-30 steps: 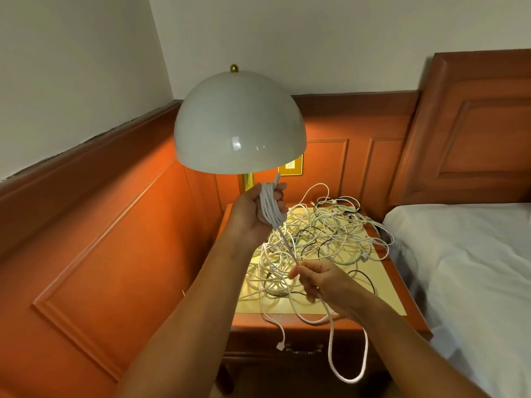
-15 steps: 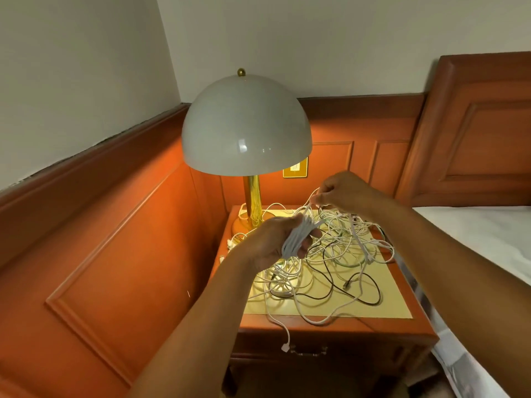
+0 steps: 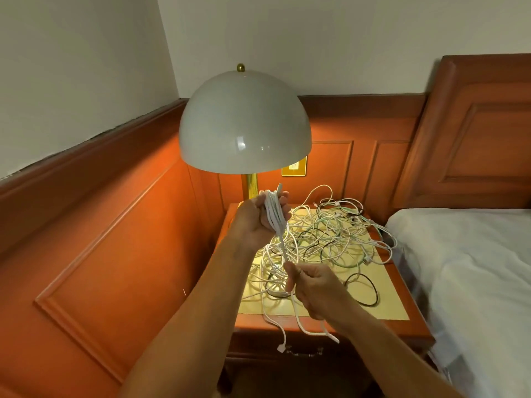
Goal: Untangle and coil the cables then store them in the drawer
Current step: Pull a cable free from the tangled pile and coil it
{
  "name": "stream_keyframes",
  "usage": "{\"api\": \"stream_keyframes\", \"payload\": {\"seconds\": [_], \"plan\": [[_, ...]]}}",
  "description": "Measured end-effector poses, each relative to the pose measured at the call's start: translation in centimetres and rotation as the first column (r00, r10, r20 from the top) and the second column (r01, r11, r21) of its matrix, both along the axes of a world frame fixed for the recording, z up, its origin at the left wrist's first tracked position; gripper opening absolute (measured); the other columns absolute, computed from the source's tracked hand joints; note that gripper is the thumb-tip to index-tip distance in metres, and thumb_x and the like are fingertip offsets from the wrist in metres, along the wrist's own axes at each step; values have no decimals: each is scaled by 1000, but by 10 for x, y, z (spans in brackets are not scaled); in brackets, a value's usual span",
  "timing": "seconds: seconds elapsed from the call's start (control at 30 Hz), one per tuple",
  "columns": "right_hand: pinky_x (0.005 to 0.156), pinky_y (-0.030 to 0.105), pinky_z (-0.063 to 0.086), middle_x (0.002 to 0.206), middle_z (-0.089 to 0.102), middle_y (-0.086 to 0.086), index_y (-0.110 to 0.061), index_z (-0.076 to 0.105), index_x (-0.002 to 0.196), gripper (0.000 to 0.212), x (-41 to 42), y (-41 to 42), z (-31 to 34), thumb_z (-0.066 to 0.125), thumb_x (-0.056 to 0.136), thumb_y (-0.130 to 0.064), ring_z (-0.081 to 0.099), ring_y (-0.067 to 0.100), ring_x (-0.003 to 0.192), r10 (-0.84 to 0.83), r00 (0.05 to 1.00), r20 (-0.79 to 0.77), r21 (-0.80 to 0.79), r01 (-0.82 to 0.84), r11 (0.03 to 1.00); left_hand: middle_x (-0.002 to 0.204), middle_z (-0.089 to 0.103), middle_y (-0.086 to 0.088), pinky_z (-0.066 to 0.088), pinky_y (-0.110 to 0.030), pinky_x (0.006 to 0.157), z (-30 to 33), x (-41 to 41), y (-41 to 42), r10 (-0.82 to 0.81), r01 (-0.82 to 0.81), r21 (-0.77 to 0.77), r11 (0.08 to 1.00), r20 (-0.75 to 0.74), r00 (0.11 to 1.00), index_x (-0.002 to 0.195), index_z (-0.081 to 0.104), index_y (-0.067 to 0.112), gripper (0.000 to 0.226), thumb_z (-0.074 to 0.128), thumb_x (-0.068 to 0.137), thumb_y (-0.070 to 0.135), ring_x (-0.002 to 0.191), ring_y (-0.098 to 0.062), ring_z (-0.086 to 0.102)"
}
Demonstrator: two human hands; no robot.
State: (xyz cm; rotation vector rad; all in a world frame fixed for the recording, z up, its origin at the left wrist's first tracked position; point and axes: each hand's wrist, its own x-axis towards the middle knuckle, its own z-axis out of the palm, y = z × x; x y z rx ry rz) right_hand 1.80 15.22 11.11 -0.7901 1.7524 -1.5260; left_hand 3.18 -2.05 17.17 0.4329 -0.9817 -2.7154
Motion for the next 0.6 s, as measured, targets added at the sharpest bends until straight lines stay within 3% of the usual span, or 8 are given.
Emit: {"api": "stream_keyframes", "payload": {"seconds": [0.1, 0.2, 0.27, 0.33, 0.43, 0.53, 0.6], "plan": [[41, 21, 22, 54, 36, 2, -5, 64, 84, 36, -11, -4, -27, 43, 102, -29, 26, 10, 44, 85, 983, 164, -27, -81, 996, 71, 60, -5, 45, -28, 70, 14, 4, 2, -71, 69, -84, 994, -18, 997, 97, 62, -3, 46, 30, 104, 29, 61, -16, 58], [49, 24, 31, 62, 38, 1, 1, 65, 98, 27, -32, -7, -35, 41, 103, -12, 31, 11, 51, 111, 983, 148, 2, -113, 994, 71, 60, -5, 50, -25, 63, 20, 11, 11, -120, 115, -128, 985, -33, 992, 103, 59, -3, 45, 29, 105, 31, 62, -15, 56], [44, 25, 29, 57, 39, 1, -2, 65, 89, 35, -46, -9, -28, 50, 99, -32, 31, 10, 46, 59, 998, 36, 119, -62, 991, 71, 60, -5, 49, -24, 60, 23, 16, 16, -146, 137, -120, 983, -65, 987, 104, 58, -3, 43, 29, 105, 30, 61, -13, 54], [43, 21, 27, 43, 37, -4, -6, 62, 68, 56, -62, -12, -18, 56, 82, -60, 27, 9, 36, -15, 987, -159, 291, 61, 955, 68, 57, -6, 47, -23, 57, 25, 20, 22, -172, 159, -126, 979, -100, 980, 102, 59, -4, 44, 30, 104, 29, 57, -13, 51], [41, 19, 26, 38, 38, -8, -6, 59, 62, 65, -84, -16, 2, 57, 71, -70, 25, 7, 33, -45, 948, -314, 378, 168, 910, 63, 53, -7, 45, -25, 53, 27, 24, 27, -217, 194, -214, 957, -91, 972, 95, 65, -7, 49, 32, 102, 29, 52, -15, 49], [43, 21, 31, 57, 53, -2, -5, 64, 83, 31, -103, -21, 35, 59, 94, -34, 33, 10, 47, -23, 948, -317, 285, 119, 951, 62, 55, -6, 42, -24, 52, 22, 27, 29, -262, 241, -299, 923, -31, 965, 100, 59, -7, 45, 31, 103, 28, 51, -13, 49], [44, 17, 33, 69, 54, 0, -1, 67, 91, 16, -114, -25, 61, 55, 97, -9, 40, 8, 52, -50, 885, -463, 231, 175, 957, 64, 59, -6, 42, -22, 51, 16, 27, 30, -283, 272, -356, 894, 22, 959, 102, 57, -6, 41, 31, 103, 25, 52, -12, 51]]}}
